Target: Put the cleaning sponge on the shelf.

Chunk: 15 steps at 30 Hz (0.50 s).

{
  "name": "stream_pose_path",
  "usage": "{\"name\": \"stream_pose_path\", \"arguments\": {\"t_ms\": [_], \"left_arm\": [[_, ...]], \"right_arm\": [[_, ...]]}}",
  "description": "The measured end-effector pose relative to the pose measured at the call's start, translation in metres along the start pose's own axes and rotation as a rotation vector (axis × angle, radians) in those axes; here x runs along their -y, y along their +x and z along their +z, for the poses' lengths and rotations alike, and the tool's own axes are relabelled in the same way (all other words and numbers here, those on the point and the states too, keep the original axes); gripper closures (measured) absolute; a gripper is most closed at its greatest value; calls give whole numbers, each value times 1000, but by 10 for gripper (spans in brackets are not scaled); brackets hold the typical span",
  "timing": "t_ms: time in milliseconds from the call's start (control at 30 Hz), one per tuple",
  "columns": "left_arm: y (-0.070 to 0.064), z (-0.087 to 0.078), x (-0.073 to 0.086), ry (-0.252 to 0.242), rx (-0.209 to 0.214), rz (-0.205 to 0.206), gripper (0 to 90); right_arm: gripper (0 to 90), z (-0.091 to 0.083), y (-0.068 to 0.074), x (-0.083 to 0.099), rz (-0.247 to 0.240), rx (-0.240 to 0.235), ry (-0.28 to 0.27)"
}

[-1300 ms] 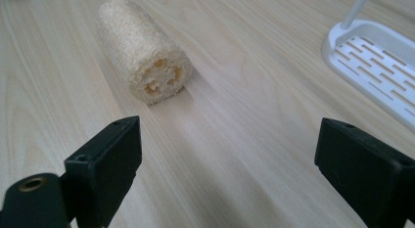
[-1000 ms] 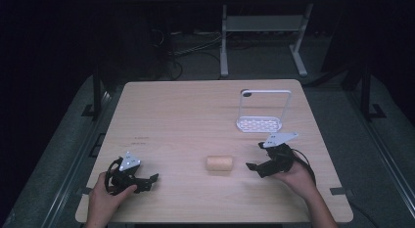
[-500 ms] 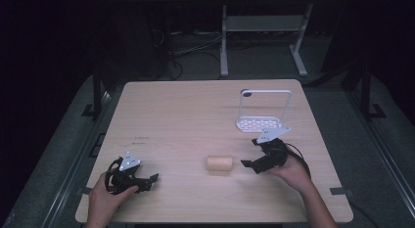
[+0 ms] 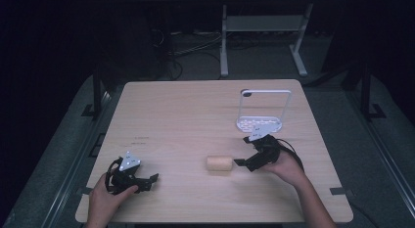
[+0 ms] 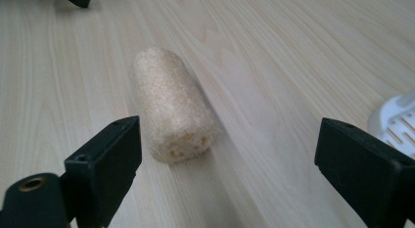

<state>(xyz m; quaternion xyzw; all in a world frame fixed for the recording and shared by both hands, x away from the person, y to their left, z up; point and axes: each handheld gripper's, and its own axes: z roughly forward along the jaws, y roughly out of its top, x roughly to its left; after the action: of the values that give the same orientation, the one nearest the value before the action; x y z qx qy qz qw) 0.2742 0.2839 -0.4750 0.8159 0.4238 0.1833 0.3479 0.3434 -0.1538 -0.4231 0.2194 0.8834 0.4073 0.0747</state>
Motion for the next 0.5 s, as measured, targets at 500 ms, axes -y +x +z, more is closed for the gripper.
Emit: {"name": "stream_pose_path", "arguments": {"t_ms": [500], "left_arm": [[0,0,0,0,0,0,128]], "right_arm": [[100,17,1,-17,-47,-70,-8]]}}
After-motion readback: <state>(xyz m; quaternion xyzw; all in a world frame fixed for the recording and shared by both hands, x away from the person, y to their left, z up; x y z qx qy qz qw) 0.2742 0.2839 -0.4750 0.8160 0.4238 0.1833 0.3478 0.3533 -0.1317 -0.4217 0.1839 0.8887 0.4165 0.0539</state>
